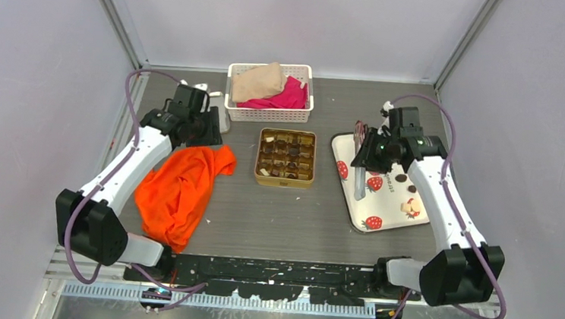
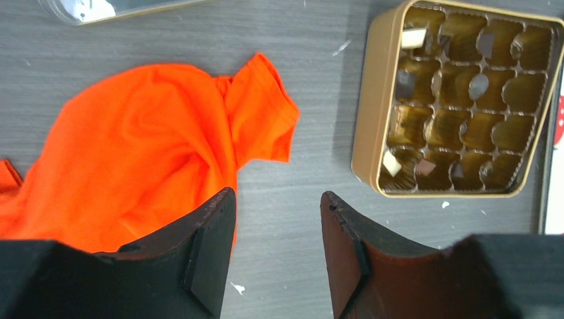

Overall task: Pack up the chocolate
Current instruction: Pick up the fake chocolate from the plate, then place the fake chocolate in the packing box.

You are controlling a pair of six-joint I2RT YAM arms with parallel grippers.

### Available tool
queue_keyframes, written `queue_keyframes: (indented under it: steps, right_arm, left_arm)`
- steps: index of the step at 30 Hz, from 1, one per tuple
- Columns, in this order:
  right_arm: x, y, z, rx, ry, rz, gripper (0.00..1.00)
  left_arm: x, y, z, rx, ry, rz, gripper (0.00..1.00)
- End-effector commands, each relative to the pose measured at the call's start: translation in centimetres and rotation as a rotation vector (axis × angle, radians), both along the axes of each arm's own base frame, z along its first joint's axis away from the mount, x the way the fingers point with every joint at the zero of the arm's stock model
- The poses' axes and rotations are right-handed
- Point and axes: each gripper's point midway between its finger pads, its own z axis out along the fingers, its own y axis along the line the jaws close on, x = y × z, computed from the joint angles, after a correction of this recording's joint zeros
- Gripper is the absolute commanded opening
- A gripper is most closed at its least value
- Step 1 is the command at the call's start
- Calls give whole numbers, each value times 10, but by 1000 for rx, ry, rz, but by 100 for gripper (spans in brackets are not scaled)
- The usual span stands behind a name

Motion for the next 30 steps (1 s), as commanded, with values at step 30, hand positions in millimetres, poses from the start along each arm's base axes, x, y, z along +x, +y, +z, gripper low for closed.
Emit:
queue_keyframes:
  steps: [30]
  right_arm:
    - [35,71,-26,-283,100,425,1]
  left_arm:
    - [98,21,-9,112,-118,-23,51]
